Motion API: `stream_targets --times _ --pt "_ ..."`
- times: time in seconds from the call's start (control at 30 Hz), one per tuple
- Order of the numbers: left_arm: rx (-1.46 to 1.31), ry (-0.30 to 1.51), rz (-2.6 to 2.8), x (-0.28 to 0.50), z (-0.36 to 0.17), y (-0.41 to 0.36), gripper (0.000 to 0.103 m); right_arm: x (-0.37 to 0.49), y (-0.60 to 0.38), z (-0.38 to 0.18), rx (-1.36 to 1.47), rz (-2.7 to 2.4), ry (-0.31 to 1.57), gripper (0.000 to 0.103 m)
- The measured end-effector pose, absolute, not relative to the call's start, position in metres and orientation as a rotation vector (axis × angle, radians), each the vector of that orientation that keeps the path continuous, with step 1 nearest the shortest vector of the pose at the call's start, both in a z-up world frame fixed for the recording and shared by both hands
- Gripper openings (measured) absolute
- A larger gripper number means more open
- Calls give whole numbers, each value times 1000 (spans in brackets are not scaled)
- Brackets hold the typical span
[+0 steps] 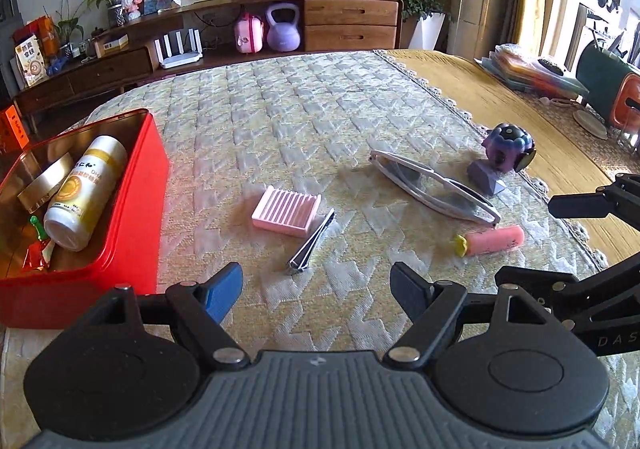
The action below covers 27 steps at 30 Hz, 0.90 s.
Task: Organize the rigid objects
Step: 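Move both tools back toward the nail clipper and pink tube, then grasp the nail clipper with the left tool while the right tool grasps the pink tube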
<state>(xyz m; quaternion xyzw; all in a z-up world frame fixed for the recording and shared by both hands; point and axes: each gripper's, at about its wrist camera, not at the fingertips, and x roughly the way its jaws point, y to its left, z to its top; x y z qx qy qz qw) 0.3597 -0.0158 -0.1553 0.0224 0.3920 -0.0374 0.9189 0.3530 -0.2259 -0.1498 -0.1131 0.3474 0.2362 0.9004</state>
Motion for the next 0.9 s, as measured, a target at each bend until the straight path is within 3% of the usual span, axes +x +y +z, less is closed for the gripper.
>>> stream_targets --times 0.17,0.33,0.4,0.53,0.6,0.8,0.9 --pt "55 813 -81 378 -165 -15 80 367 -223 -159 -258 531 741 74" --pt "66 824 -95 388 -172 -15 59 367 -222 -161 -262 577 748 62" --pt "72 812 -103 389 -173 -15 56 364 -222 -160 -249 586 750 53" --pt "92 796 -129 386 -173 -21 38 354 -218 -157 -259 615 747 38" --pt "108 791 -134 384 -173 -25 32 350 -214 -157 -262 625 745 31" --pt "123 789 -156 382 -173 -33 17 351 -199 -155 -236 597 755 23" --pt "122 791 -151 383 -173 -34 14 353 -192 -156 -211 553 762 15"
